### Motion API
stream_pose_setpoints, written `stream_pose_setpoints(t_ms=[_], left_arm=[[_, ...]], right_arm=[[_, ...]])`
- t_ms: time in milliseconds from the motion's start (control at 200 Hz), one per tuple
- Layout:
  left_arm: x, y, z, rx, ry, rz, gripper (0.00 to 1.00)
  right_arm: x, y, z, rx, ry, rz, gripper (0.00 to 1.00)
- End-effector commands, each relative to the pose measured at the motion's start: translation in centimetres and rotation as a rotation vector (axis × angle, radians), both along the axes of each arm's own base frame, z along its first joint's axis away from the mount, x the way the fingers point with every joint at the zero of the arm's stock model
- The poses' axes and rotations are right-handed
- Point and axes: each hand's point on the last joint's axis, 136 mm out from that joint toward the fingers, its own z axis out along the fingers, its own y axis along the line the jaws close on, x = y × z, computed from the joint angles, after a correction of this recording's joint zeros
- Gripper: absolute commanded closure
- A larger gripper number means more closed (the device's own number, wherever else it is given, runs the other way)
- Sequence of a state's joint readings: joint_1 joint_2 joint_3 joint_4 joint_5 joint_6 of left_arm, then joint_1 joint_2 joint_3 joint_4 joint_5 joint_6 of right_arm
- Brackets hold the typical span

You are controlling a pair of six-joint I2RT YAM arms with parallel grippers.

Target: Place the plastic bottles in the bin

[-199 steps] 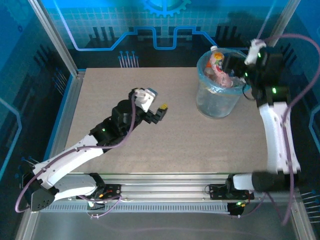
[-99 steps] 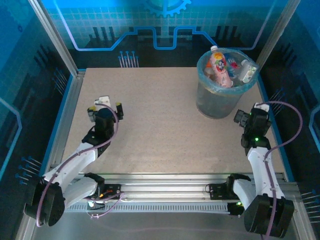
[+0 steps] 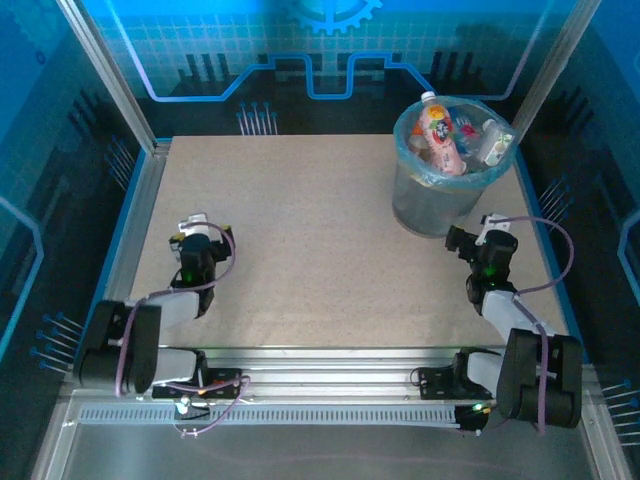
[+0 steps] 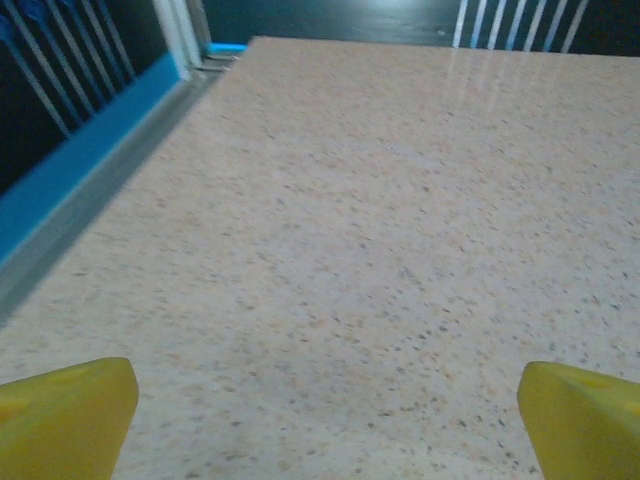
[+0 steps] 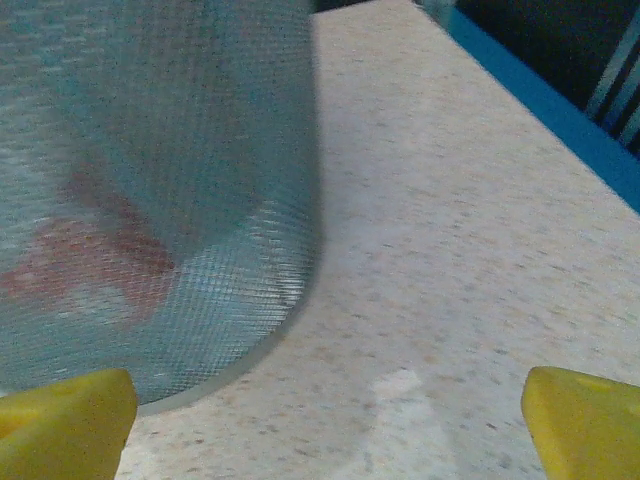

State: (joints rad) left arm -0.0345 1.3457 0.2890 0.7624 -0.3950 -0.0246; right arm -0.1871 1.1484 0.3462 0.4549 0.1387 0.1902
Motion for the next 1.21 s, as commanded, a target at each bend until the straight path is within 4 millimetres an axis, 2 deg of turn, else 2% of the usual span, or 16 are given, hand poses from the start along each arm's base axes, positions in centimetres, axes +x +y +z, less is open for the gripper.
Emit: stream_pose_setpoints(t_ms=[0,55,110,285,385,550,685,780,905,965,1201], left_arm=[[1.9,-2.9,1.8,-0.064,-0.165,-0.180,0.01],[2.2,-3.3,0.9,-0.064,-0.166,-0.209,0.01],[2.3,-3.5,0.7,-0.052,-0.179,-0.218,0.01],[2.9,-2.3,0.1,-0.061,-0.116,-0.145,0.01],[3.8,-2.1,-0.1,-0.061,-0.071,-0.126,0.01],[3.7,-2.2,-0.1,-0.060,-0.073,-0.130,0.01],[3.7,-2.2,-0.1,-0.060,-0.072,-0.131,0.01],[3.7,-2.2,-0.1,-0.059,-0.073,-0.133,0.01],[3.8,-2.3,-0.1,-0.059,-0.070,-0.137,0.01],[3.8,-2.4,-0.1,-0.057,-0.067,-0.144,0.01],[3.9,-2.5,-0.1,-0.057,-0.066,-0.148,0.01]], right_arm=[[1.1,2.9,2.2,-0.051,-0.142,0.171,0.00],[0.9,3.6,1.9,-0.063,-0.159,0.208,0.00],[0.8,4.4,1.8,-0.051,-0.166,0.247,0.00],[1.4,7.2,3.2,-0.045,-0.199,0.374,0.00],[1.8,7.4,3.1,-0.026,-0.204,0.374,0.00],[2.1,7.0,0.8,-0.025,-0.197,0.338,0.00],[2.6,6.7,0.3,-0.025,-0.196,0.308,0.00],[3.4,7.6,-0.2,-0.070,-0.148,0.314,0.00],[5.0,9.5,-2.2,-0.079,-0.053,0.412,0.00],[5.5,10.0,-2.1,-0.121,-0.044,0.417,0.00],[5.6,10.2,-2.3,-0.131,-0.027,0.412,0.00]])
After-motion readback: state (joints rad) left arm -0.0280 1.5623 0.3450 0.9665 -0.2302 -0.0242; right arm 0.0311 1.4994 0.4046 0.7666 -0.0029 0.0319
